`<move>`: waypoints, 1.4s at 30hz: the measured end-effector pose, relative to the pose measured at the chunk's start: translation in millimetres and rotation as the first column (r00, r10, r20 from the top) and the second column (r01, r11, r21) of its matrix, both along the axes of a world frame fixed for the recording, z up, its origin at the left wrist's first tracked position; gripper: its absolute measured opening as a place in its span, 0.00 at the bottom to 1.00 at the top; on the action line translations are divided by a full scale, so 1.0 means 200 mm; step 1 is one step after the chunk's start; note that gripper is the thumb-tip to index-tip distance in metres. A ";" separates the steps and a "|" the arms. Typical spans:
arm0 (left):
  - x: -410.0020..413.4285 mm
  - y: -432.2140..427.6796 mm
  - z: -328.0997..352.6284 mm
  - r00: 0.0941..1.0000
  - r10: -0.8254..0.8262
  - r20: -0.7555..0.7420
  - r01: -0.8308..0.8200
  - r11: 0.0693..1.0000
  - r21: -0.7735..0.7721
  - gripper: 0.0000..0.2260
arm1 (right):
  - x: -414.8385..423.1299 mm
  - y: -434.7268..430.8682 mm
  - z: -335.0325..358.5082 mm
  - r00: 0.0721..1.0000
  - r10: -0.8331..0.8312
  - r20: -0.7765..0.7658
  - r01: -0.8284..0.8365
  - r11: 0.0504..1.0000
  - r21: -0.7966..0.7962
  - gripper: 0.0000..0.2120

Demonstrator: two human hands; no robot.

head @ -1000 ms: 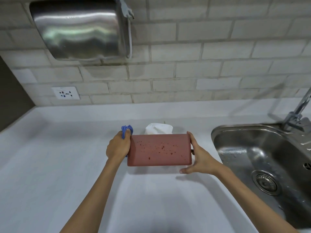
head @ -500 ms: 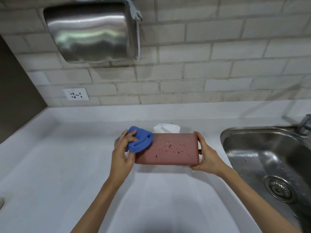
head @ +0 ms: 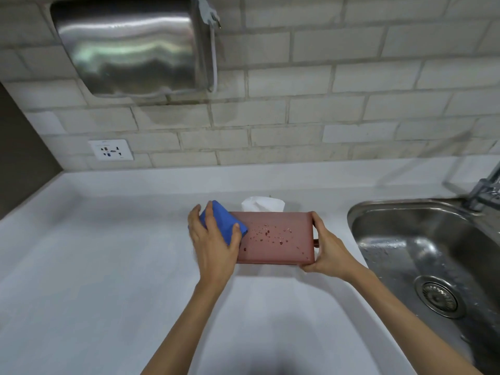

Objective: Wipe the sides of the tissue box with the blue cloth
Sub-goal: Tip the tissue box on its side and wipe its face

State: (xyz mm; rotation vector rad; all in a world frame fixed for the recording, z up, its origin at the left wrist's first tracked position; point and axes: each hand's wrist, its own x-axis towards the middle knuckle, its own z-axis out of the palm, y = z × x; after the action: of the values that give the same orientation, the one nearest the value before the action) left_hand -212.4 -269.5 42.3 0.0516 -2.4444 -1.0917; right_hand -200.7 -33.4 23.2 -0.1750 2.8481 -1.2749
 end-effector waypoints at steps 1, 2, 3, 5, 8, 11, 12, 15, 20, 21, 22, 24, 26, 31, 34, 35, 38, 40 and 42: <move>-0.01 0.02 -0.01 0.995 0.064 0.070 -0.055 0.991 -0.124 0.30 | 0.00 0.00 0.00 1.000 -0.003 -0.004 0.003 1.000 -0.004 0.44; -0.02 0.03 0.00 0.985 0.107 0.132 -0.077 0.975 -0.210 0.31 | 0.00 0.00 0.00 1.000 -0.005 -0.008 0.005 1.000 -0.007 0.43; -0.03 0.04 0.00 0.977 0.120 0.179 -0.075 0.968 -0.240 0.32 | 0.00 0.00 0.00 1.000 -0.006 -0.011 0.005 1.000 -0.012 0.43; -0.04 0.03 -0.01 0.976 0.076 0.205 -0.036 0.981 -0.192 0.34 | 0.00 0.00 0.00 1.000 -0.008 -0.016 0.008 1.000 -0.023 0.43; -0.01 -0.03 -0.04 0.994 -0.051 0.097 0.058 0.996 -0.073 0.33 | 0.00 0.00 -0.01 1.000 -0.013 -0.027 0.012 1.000 -0.019 0.42; 0.05 -0.10 -0.10 0.985 -0.172 0.003 0.172 0.985 0.016 0.32 | 0.00 0.00 -0.01 0.999 -0.006 -0.031 0.005 1.000 -0.027 0.42; 0.07 -0.11 -0.12 0.980 -0.199 -0.006 0.199 0.979 0.048 0.32 | 0.00 0.00 -0.02 1.000 -0.003 -0.031 0.002 1.000 -0.026 0.42; 0.10 -0.14 -0.15 0.978 -0.209 0.021 0.207 0.974 0.088 0.30 | 0.00 0.00 -0.02 0.999 0.002 -0.034 -0.003 1.000 -0.023 0.41; -0.03 -0.05 -0.03 0.991 -0.129 0.039 0.133 0.982 -0.130 0.29 | -0.01 0.00 -0.01 1.000 0.002 -0.030 -0.004 0.999 -0.047 0.41; -0.05 -0.03 -0.01 0.992 -0.126 0.029 0.129 0.971 -0.200 0.29 | -0.01 -0.01 -0.01 0.999 0.001 -0.032 -0.002 0.999 -0.050 0.41; -0.05 -0.02 -0.01 0.991 -0.131 0.019 0.131 0.957 -0.257 0.28 | -0.01 0.00 -0.01 0.999 -0.001 -0.033 -0.001 0.999 -0.052 0.41; -0.02 -0.03 -0.03 0.985 -0.174 -0.014 0.157 0.918 -0.363 0.27 | -0.01 0.00 -0.01 0.999 -0.002 -0.042 0.000 0.998 -0.056 0.41; 0.05 -0.08 -0.11 0.968 -0.239 -0.075 0.183 0.878 -0.442 0.25 | -0.02 0.00 0.00 0.999 0.006 -0.046 -0.008 0.999 -0.052 0.42; 0.08 -0.16 -0.14 0.961 -0.271 -0.062 0.223 0.885 -0.408 0.25 | -0.02 0.00 -0.01 0.999 0.010 -0.052 -0.013 0.998 -0.058 0.42; -0.03 -0.07 0.00 0.987 -0.160 0.011 0.154 0.932 -0.329 0.27 | -0.02 0.00 0.00 0.998 0.012 -0.054 -0.016 0.998 -0.069 0.41; -0.06 -0.04 0.03 0.989 -0.149 0.019 0.146 0.922 -0.358 0.28 | -0.02 0.00 -0.01 0.998 0.015 -0.057 -0.019 0.998 -0.067 0.41; -0.05 0.04 0.03 0.977 -0.210 -0.017 0.172 0.842 -0.511 0.26 | -0.03 0.00 -0.01 0.997 0.017 -0.071 -0.022 0.997 -0.079 0.40; 0.01 0.02 -0.04 0.960 -0.272 -0.072 0.186 0.805 -0.564 0.25 | -0.04 0.01 -0.01 0.997 0.026 -0.079 -0.032 0.997 -0.075 0.40; 0.07 -0.04 -0.12 0.935 -0.340 -0.099 0.215 0.768 -0.603 0.24 | -0.04 0.01 -0.01 0.996 0.033 -0.079 -0.039 0.997 -0.073 0.40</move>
State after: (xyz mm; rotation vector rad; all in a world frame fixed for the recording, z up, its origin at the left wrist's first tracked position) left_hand -199.1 -277.6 17.9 -0.6123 -2.5338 -0.3666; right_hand -208.2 -31.0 21.1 -0.2825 2.8483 -1.3988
